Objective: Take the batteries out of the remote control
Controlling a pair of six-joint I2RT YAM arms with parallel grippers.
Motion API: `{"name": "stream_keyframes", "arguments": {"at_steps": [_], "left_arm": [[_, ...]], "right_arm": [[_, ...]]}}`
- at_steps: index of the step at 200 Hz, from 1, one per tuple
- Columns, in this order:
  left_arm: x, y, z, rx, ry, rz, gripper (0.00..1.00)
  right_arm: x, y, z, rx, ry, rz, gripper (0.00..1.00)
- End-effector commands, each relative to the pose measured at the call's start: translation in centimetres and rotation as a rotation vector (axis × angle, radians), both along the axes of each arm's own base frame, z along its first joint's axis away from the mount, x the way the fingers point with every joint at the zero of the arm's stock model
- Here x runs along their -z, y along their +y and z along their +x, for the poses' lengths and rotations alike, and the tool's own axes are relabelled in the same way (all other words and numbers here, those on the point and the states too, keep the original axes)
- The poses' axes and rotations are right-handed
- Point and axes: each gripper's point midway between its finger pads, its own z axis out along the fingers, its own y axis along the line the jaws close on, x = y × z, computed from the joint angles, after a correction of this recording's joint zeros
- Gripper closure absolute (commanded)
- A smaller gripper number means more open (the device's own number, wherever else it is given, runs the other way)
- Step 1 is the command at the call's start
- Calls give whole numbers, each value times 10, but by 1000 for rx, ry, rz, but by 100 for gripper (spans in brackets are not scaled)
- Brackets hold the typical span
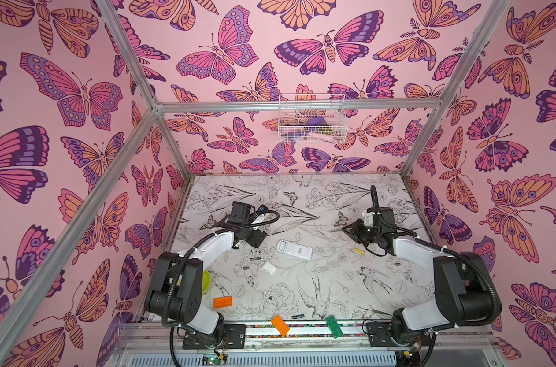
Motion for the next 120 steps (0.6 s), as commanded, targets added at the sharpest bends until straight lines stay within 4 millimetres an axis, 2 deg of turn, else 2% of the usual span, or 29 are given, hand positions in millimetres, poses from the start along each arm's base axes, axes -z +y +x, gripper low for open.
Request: {"name": "stream_keyframes", "arguments": {"at_steps": [1, 6, 11, 29, 74, 94, 120], "left_arm": [[-35, 37, 16, -161, -99, -36, 1], [-41, 42, 18, -184, -113, -62, 0], [-46, 44, 19, -198, -123, -82, 0], [-54, 45, 20, -216, -150, -132, 0], [-45, 49, 29, -332, -218, -249, 0], [-45, 52, 30, -330, -260, -241, 0], [-27, 58, 30, -345, -296, -237, 0]], "right_arm": [[4, 19, 5, -45, -25, 26, 97], [1, 22, 6, -52, -41, 25, 97], [13, 24, 6, -57, -20, 17, 97], [20, 26, 11, -56, -18, 20, 96], [37, 29, 11, -97, 25, -7, 85], [43, 25, 12, -95, 30, -42, 76], [51, 22, 16, -105, 54, -85, 63]]}}
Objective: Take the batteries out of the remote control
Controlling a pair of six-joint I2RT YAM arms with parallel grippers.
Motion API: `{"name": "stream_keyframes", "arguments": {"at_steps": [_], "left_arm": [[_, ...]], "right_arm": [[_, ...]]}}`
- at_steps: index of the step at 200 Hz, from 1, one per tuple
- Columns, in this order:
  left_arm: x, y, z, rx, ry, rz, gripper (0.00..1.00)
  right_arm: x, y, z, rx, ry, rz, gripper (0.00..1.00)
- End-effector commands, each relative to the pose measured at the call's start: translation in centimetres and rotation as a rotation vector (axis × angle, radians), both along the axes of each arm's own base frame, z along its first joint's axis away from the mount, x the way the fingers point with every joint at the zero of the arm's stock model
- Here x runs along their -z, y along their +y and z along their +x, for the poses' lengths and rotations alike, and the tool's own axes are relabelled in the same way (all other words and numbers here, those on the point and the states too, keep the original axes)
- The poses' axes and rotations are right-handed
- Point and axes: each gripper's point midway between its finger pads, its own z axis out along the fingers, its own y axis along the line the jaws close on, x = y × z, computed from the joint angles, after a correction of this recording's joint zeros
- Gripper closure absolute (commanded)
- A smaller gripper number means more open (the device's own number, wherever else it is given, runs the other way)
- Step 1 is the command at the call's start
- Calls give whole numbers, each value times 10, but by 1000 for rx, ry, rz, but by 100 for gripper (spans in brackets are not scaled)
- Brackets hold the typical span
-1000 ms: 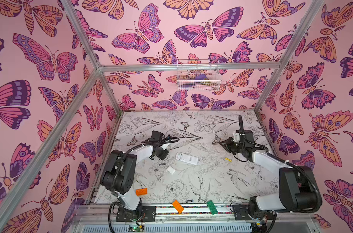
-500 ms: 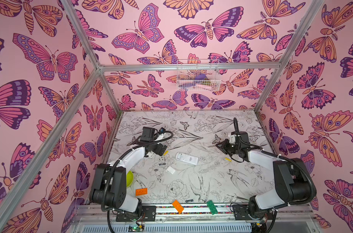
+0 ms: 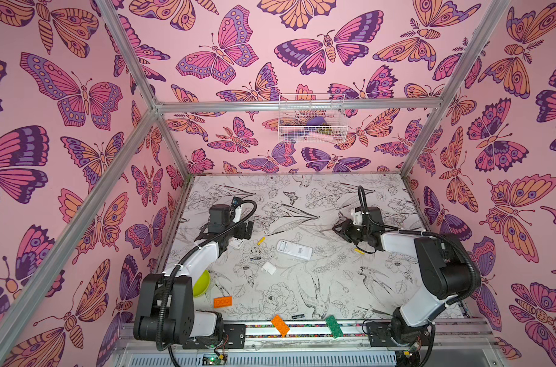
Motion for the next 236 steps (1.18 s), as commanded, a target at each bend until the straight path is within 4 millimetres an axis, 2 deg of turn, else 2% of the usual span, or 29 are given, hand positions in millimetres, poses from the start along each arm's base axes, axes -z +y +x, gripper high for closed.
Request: {"name": "stream_keyframes", "arguments": {"at_steps": [1, 10, 25, 71, 98, 107, 157, 178, 193, 208, 218, 222, 236], "left_arm": [[2, 7, 10, -42, -87, -20, 0], [16, 8, 5, -38, -87, -22, 0], [21, 16, 1, -68, -134, -6, 0], [15, 29, 0, -106, -231, -19, 0], [23, 29, -4, -103, -246, -20, 0], [17, 29, -2, -104, -277, -22, 0], [18, 34, 0, -136, -279, -19, 0], [18, 36, 0, -148, -270, -19, 0], [18, 36, 0, -146, -275, -19, 0], [18, 35, 0, -145, -275, -20, 0], [18, 36, 0, -146, -278, -18, 0], [18, 36, 0, -146, -279, -19, 0], [17, 35, -1, -144, -285, -19, 0]], "right_arm": [[13, -4, 0, -15, 39, -76, 62], [14, -9, 1, -17, 44, -104, 56], [12, -13, 0, -21, 44, -139, 53], [14, -31, 3, -31, 67, -254, 43], [10, -42, 4, -13, 64, -308, 37], [9, -43, 4, -17, 66, -318, 35], [-10, -49, 10, -11, 23, -362, 23], [-24, -54, 13, -13, -13, -397, 14], [-33, -60, 13, -2, -39, -432, 0], [-38, -65, 11, 16, -66, -454, 1], [-35, -67, 9, 12, -62, -467, 1], [-46, -67, 9, 16, -92, -467, 1], [-49, -69, 7, 11, -106, -479, 1]]}}
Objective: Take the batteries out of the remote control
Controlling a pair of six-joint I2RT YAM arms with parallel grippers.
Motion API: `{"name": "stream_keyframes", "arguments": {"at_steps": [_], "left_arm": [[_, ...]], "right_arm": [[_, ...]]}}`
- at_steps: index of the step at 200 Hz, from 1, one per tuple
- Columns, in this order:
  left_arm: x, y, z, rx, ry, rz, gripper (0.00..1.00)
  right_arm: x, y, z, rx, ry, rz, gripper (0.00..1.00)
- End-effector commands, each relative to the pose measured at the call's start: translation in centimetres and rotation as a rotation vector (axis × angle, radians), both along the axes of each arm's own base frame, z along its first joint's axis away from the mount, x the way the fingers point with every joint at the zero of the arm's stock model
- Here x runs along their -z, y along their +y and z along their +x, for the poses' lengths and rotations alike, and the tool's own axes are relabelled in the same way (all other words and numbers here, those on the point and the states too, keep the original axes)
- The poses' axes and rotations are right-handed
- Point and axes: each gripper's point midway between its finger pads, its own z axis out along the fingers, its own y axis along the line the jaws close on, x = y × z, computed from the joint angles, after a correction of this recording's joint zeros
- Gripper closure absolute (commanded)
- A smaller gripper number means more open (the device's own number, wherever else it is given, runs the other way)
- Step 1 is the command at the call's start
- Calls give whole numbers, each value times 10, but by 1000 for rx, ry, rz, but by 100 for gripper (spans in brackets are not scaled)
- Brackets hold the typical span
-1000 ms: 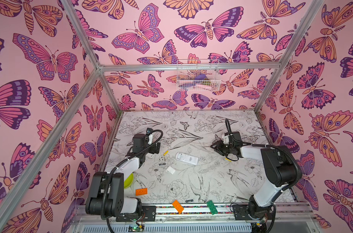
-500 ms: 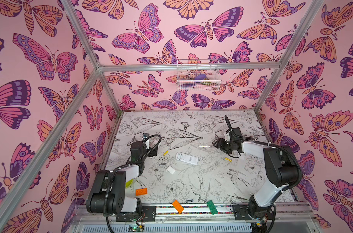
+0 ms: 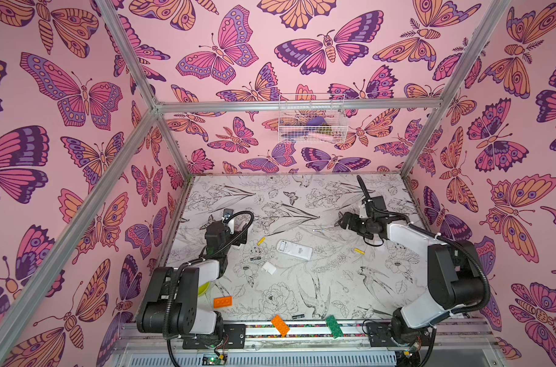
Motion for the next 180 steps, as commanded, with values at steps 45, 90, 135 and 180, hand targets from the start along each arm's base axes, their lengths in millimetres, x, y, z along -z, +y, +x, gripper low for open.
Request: {"name": "stream_keyframes", "arguments": {"at_steps": [45, 90, 135, 180], "left_arm": [[0, 4, 0, -18, -12, -10, 0], [-1, 3, -4, -13, -32, -9, 0], [-2, 3, -5, -16, -42, -13, 0], [6, 20, 4, -112, -91, -14, 0]], "right_arm": [[-44, -39, -12, 6, -169, -231, 1], [-84, -81, -25, 104, -386, -440, 1], [-101, -109, -42, 172, -595, -592, 1], [-74, -117, -40, 153, -615, -645, 1]]}}
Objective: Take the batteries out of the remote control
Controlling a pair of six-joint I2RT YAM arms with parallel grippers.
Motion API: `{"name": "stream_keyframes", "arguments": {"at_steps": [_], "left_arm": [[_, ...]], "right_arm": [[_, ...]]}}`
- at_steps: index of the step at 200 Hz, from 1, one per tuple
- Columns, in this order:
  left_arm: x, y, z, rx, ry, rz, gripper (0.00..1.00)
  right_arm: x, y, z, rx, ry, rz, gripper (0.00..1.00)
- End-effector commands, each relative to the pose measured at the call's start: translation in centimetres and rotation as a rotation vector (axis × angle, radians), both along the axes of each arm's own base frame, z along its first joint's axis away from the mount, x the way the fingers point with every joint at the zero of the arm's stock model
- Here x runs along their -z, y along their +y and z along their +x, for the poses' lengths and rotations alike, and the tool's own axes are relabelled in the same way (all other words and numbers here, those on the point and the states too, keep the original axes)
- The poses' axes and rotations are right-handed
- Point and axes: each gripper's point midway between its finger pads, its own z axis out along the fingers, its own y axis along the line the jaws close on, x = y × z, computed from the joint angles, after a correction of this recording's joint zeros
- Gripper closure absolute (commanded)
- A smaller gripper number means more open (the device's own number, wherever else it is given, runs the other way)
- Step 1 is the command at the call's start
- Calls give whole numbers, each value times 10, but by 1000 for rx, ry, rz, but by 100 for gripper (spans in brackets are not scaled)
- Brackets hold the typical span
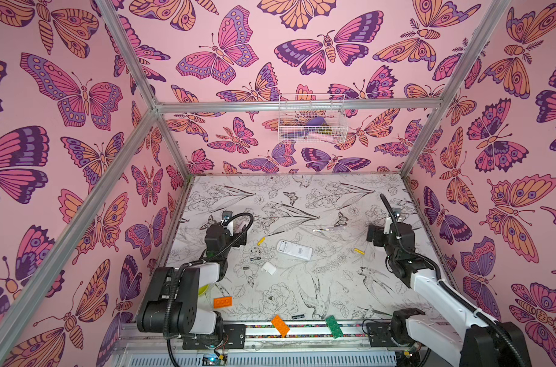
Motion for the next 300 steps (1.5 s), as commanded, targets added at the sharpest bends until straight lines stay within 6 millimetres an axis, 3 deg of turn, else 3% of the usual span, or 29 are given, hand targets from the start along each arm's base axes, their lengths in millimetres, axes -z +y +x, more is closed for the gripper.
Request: {"name": "stream_keyframes", "arguments": {"at_steps": [1, 13, 69, 118, 147, 163, 198, 300], "left_arm": [[0, 13, 4, -70, -59, -6, 0], [10, 13, 1, -68, 18, -16, 0], [10, 25, 6, -117, 18, -43, 0], [10, 25, 6, -117, 18, -45, 0], [10, 25, 6, -118, 18, -45, 0], [10, 25, 6, -119, 17, -46, 0], [10, 25, 6, -118, 18, -46, 0], [10, 25, 6, -118, 18, -47, 0]], "right_arm": [[-16, -10, 11, 29, -108, -58, 1], [-13, -10, 11, 29, -137, -47, 1], [10, -14, 23, 35, -141, -33, 1], [18, -12, 42, 18, -157, 40, 1], [42, -6, 50, -14, -126, 38, 1], [41, 0, 50, -58, -172, 36, 1], [49, -6, 59, -48, -80, 88, 1], [48, 0, 58, -99, -77, 91, 1]]}}
